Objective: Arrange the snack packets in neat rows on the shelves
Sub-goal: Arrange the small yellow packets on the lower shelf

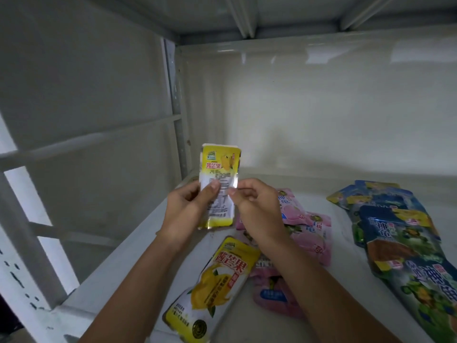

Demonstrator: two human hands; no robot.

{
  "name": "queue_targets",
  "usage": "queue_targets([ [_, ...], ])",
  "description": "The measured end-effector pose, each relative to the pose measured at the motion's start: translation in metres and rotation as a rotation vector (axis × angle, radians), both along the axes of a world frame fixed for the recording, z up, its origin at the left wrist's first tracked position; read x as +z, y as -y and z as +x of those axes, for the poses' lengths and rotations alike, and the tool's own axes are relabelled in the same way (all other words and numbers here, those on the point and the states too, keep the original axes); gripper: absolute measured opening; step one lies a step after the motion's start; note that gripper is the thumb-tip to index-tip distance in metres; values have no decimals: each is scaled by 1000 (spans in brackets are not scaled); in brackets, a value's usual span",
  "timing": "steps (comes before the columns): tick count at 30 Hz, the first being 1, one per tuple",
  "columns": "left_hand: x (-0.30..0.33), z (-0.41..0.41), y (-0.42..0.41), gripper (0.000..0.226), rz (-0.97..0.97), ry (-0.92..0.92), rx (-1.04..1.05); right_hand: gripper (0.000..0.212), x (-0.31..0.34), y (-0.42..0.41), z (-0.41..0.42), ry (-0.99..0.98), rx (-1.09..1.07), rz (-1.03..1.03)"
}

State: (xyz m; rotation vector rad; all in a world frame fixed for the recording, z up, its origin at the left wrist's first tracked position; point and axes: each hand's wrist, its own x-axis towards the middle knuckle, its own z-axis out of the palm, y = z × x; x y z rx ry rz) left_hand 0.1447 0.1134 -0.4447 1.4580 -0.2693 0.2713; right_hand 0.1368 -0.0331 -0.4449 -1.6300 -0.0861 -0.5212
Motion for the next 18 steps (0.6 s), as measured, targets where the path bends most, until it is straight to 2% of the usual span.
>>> queue_targets([
  [4, -1, -3, 3, 18, 116, -7, -109, 8, 3, 2, 1, -26, 38, 156],
  [8, -3, -4, 2, 19, 125, 2, -161, 13, 7, 1, -6, -33, 164, 137],
  [18, -1, -4, 1, 27, 140, -32, -212, 10, 4, 2, -4, -55, 159, 204],
])
